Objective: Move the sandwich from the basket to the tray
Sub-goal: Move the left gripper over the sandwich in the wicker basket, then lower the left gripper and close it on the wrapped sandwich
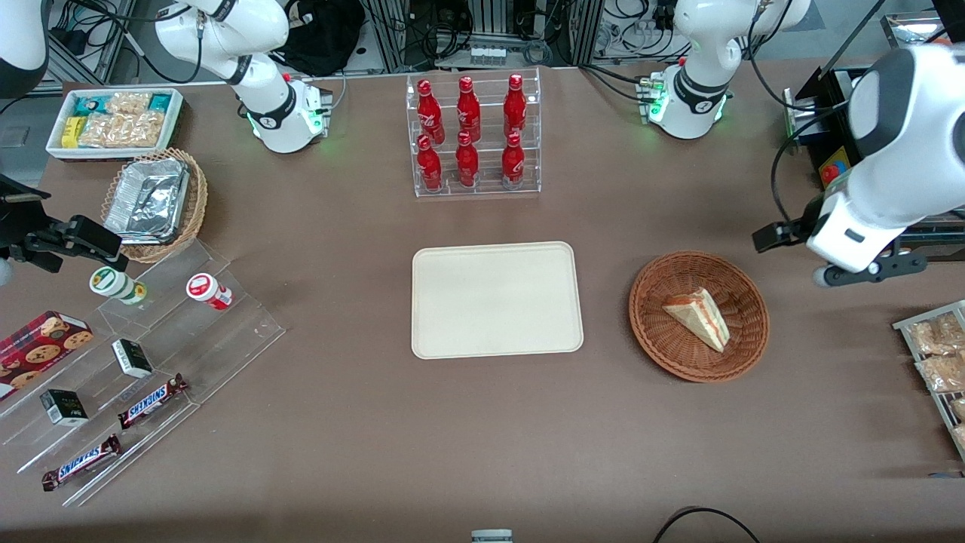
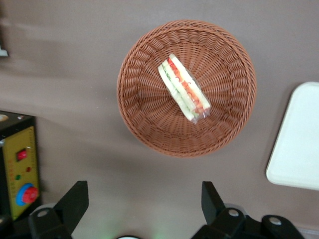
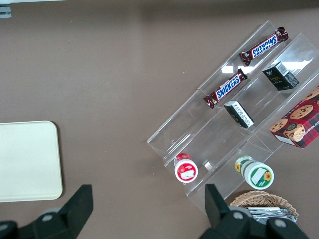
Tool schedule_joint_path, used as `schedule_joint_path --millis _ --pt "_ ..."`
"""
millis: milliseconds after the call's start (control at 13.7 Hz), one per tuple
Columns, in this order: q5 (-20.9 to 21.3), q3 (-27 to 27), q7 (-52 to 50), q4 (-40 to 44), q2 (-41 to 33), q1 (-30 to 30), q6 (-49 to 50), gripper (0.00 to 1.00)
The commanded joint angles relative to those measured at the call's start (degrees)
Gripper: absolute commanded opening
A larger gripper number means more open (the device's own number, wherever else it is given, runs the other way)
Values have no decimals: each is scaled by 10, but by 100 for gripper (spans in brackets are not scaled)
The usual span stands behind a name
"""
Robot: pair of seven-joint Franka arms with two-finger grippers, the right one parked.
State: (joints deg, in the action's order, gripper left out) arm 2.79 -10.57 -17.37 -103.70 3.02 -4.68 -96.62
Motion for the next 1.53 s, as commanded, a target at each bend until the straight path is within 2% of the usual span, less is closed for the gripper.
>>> schedule_joint_path --millis 0,511,803,1168,1460 --pt "-1 -19 -69 -11 22 -4 -40 100" --pt "3 -28 -275 -115 41 -2 -224 100" --pt "5 -37 -351 -159 66 -2 -320 100" --pt "6 -38 -366 -204 110 -2 -422 100" --pt "7 -37 -365 -206 138 -2 -437 100"
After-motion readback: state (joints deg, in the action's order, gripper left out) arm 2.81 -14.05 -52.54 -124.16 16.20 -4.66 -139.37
